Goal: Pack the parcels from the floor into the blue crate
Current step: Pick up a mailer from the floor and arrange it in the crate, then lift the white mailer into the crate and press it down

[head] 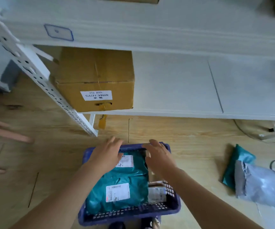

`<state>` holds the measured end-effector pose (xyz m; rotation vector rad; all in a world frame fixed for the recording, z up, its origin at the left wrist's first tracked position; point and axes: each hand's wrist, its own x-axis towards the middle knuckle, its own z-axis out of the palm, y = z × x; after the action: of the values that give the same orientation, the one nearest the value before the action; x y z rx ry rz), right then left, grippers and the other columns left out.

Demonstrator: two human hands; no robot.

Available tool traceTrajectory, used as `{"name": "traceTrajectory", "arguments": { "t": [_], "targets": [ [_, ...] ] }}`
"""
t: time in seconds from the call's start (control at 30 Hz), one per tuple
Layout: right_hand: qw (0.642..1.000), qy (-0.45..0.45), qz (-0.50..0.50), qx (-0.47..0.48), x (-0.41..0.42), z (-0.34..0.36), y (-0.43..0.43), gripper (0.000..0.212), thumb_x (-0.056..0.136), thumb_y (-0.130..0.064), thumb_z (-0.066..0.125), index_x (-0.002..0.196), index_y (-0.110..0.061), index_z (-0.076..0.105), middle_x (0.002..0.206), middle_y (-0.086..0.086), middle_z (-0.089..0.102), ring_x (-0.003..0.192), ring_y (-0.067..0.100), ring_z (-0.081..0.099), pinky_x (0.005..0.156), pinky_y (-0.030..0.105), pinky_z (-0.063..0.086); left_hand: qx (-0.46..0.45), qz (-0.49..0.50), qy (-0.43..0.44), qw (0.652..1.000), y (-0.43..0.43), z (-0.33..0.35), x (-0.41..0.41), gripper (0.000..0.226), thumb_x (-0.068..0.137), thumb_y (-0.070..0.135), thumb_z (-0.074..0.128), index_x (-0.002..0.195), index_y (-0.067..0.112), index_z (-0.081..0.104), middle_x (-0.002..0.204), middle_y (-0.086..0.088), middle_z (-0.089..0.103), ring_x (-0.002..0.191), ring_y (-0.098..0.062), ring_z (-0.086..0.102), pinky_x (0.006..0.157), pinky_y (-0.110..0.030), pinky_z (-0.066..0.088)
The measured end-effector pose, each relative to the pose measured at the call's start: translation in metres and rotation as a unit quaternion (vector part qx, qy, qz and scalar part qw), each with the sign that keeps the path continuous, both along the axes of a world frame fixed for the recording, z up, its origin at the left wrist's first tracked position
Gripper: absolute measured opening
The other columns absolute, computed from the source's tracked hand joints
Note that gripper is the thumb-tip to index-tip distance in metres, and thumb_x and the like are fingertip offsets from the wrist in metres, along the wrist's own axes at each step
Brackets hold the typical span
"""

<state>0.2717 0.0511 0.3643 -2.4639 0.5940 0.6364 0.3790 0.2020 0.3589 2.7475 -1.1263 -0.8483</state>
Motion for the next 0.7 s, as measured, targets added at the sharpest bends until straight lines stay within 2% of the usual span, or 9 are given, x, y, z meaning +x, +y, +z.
{"name": "traceTrajectory", "arguments": {
  "t": [0.1,0.27,0.5,0.7],
  "targets": [
    [0.999,-0.049,-0.021,-0.013,-0.018,0.07,0.0,0.048,0.092,-0.011,0.043,0.137,-0.027,0.042,0.148,-0.004,0.031,0.134,0.019,0.032,0.107,0.035,0.036,-0.056,-0.022,-0.01,0.998,-0.013,0.068,-0.011,0.048,0.096,0.035,0.046,0.142,0.023,0.033,0.141,0.004,0.037,0.124,-0.016,0.044,0.095,-0.033,0.046],
    [0.992,-0.103,-0.061,-0.04,-0.048,0.171,0.002,0.049,0.091,-0.009,0.045,0.137,-0.027,0.044,0.15,-0.005,0.028,0.135,0.018,0.029,0.109,0.031,0.032,-0.126,-0.069,-0.015,0.989,-0.03,0.169,-0.034,0.052,0.097,0.034,0.044,0.145,0.025,0.027,0.147,0.007,0.031,0.133,-0.013,0.037,0.104,-0.031,0.039],
    [0.975,-0.157,-0.135,-0.083,-0.093,0.273,-0.002,0.047,0.093,-0.012,0.047,0.138,-0.023,0.043,0.147,0.0,0.034,0.134,0.018,0.034,0.107,0.029,0.033,-0.153,-0.123,-0.036,0.98,-0.041,0.269,-0.058,0.05,0.096,0.035,0.046,0.143,0.026,0.031,0.147,0.006,0.032,0.132,-0.014,0.039,0.105,-0.037,0.04],
    [0.954,-0.203,-0.188,-0.111,-0.153,0.316,-0.001,0.042,0.093,-0.019,0.048,0.134,-0.027,0.046,0.142,-0.005,0.04,0.128,0.016,0.041,0.102,0.029,0.038,-0.183,-0.179,-0.036,0.966,-0.048,0.319,-0.098,0.048,0.097,0.036,0.045,0.142,0.028,0.032,0.147,0.008,0.033,0.13,-0.013,0.041,0.101,-0.032,0.041]
  ]
}}
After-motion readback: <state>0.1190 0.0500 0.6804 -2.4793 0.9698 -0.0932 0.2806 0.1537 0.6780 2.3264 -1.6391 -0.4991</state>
